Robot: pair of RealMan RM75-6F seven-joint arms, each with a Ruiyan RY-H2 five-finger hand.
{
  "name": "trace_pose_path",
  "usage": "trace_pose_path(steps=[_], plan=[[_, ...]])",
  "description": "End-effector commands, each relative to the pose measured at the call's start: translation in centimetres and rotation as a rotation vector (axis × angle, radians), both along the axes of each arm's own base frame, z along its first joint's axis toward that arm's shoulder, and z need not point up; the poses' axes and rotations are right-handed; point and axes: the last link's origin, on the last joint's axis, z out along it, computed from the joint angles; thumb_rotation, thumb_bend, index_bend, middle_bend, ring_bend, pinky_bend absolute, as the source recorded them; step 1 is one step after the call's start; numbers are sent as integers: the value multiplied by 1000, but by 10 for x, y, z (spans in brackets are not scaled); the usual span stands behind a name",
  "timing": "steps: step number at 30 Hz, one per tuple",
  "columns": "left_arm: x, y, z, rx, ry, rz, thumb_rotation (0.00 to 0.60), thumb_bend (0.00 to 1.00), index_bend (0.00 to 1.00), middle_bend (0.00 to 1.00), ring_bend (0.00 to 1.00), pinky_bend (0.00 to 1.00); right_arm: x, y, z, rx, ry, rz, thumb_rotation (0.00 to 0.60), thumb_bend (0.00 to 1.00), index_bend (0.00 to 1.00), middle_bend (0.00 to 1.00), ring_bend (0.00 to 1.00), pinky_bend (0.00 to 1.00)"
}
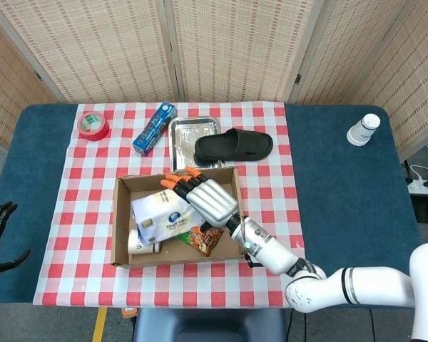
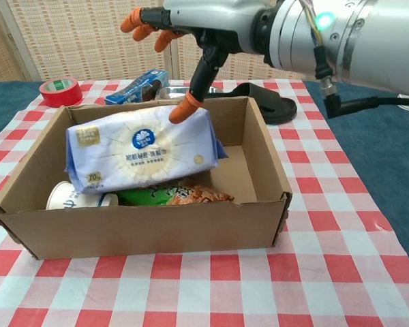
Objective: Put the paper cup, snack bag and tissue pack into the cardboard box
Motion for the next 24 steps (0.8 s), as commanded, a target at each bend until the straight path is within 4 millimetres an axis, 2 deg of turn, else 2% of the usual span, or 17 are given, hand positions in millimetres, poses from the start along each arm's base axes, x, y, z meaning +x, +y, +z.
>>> trace_pose_path(steps=[1, 6, 9, 13, 17, 20, 24], plan=[[0, 0, 0, 0, 0, 0, 600, 222, 0, 0, 0, 0, 0, 1, 4, -19, -11, 6, 600, 0, 0, 0, 0, 0], [0, 0, -1, -3, 1, -3, 600, 221, 0, 0, 0, 0, -17, 2, 28, -112, 36, 6, 600, 0, 0, 0, 0, 0], [1, -1, -1, -4, 3, -6, 600, 222, 0, 0, 0, 0, -46, 5, 57, -250, 117, -26, 600, 0, 0, 0, 0, 0], [2, -1, -2, -7, 6, -7, 600, 221, 0, 0, 0, 0, -108, 16, 97, -452, 249, -128, 600, 0, 0, 0, 0, 0], [3, -1, -4, -11, 11, -8, 600, 221, 0, 0, 0, 0, -187, 41, 130, -562, 359, -306, 600, 0, 0, 0, 0, 0], [4, -1, -5, -13, 17, -7, 600, 221, 0, 0, 0, 0, -246, 63, 144, -564, 408, -449, 600, 0, 0, 0, 0, 0], [4, 0, -8, -16, 28, -6, 600, 221, 0, 0, 0, 0, -315, 99, 144, -533, 436, -580, 600, 0, 0, 0, 0, 0]])
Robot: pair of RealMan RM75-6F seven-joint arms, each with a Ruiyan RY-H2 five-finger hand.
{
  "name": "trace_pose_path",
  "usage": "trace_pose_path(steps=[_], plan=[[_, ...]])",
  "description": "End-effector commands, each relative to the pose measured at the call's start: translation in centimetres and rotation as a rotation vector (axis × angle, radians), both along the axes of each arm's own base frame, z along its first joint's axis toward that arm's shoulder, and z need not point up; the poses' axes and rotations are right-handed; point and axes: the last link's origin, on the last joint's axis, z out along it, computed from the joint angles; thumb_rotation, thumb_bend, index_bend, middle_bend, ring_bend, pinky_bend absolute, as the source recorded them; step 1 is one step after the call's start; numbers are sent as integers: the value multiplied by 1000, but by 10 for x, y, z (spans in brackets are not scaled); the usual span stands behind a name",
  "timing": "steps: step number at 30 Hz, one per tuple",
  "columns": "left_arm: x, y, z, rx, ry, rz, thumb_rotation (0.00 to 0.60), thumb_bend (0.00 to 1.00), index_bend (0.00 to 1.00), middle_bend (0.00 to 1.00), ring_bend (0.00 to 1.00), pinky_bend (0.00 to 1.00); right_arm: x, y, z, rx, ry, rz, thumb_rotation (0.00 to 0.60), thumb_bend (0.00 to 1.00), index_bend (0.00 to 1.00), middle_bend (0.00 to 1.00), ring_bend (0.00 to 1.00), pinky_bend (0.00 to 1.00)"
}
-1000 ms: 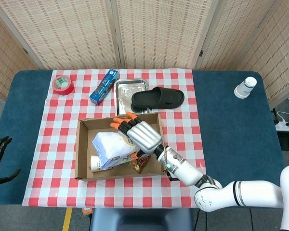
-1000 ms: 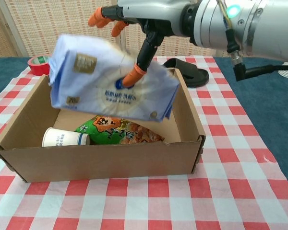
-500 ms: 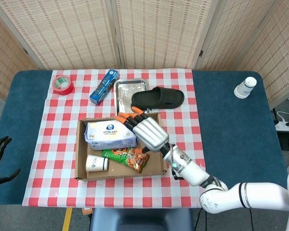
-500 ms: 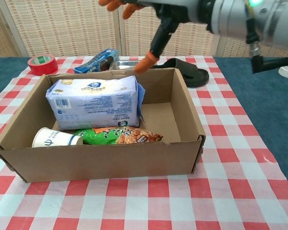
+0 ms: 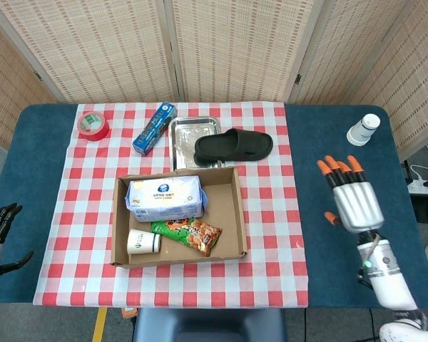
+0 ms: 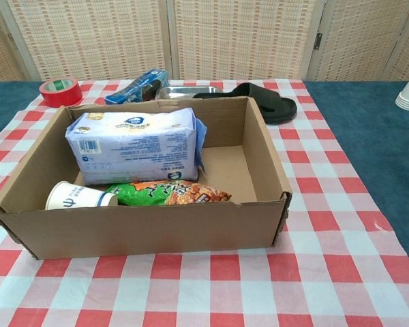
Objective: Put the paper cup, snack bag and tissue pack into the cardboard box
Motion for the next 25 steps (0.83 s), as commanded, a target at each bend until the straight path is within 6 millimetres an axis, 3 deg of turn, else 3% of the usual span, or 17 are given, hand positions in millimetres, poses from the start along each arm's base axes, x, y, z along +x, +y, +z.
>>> trace_pose_path(steps=[1, 5, 8, 25], plan=[[1, 0, -2, -1, 5, 0, 600, 221, 0, 0, 0, 0, -90, 52, 11, -14, 33, -162, 600, 0, 0, 0, 0, 0], [-1, 2, -4, -6, 13, 9, 600, 221, 0, 0, 0, 0, -124, 90, 2, -41, 42, -153, 600, 0, 0, 0, 0, 0], [-1, 3, -4, -9, 13, 13, 600, 221, 0, 0, 0, 0, -128, 104, 3, -93, 20, -113, 600, 0, 0, 0, 0, 0], [1, 3, -9, -16, 29, 10, 600, 221, 0, 0, 0, 0, -118, 93, -2, -107, -5, -104, 600, 0, 0, 0, 0, 0]])
